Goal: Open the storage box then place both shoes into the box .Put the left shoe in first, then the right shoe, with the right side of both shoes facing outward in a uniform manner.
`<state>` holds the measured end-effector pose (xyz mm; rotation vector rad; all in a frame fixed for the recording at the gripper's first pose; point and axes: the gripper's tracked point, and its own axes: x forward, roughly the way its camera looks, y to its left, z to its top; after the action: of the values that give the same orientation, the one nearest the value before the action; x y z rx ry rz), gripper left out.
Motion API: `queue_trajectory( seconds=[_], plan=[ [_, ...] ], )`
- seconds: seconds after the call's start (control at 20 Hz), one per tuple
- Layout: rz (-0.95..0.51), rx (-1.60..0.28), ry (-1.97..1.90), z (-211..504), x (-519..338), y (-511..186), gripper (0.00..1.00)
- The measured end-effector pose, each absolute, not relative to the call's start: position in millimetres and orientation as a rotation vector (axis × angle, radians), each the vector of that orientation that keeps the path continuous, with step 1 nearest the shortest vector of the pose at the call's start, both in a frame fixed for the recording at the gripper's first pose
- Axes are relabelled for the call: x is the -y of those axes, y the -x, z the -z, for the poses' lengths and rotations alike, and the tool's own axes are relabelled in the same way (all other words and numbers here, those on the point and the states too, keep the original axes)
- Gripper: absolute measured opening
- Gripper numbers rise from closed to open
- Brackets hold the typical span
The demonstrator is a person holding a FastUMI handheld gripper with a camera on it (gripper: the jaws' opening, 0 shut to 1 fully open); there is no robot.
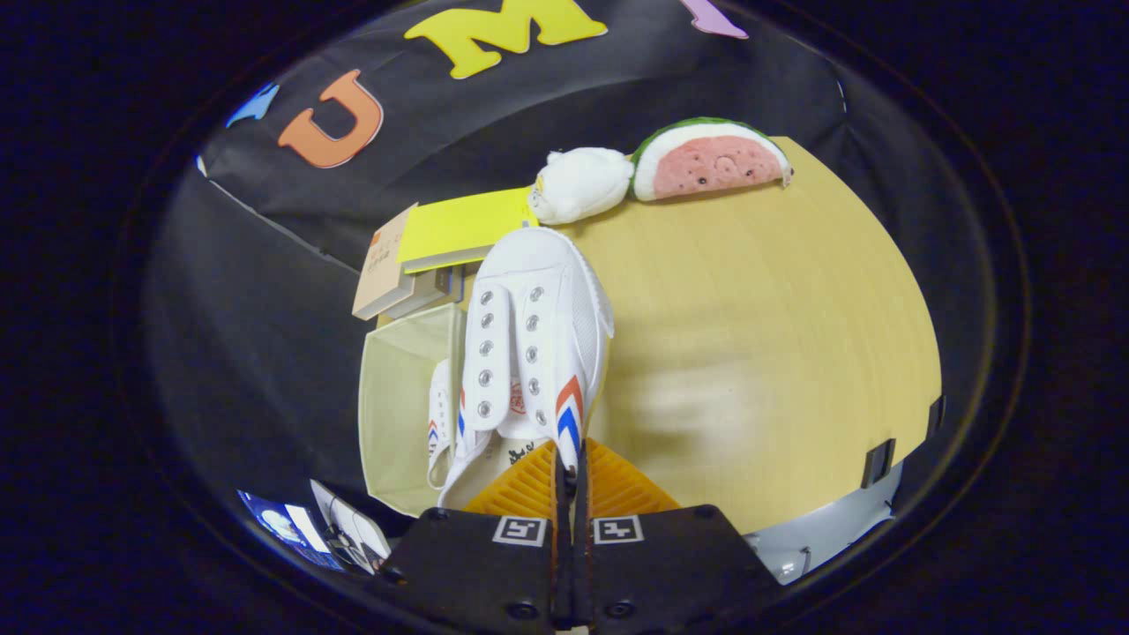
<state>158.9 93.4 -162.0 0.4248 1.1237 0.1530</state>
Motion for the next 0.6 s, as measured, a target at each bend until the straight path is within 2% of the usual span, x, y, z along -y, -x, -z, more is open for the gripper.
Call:
queue_trajectory(
  seconds=[0.4, 0.6],
  plan=[
    [-0.180, -1.135, -0.376, 167, -205, -148, 0.06],
    [-0.136, -1.140, -0.358, 188, -230, -151, 0.06]
  ],
)
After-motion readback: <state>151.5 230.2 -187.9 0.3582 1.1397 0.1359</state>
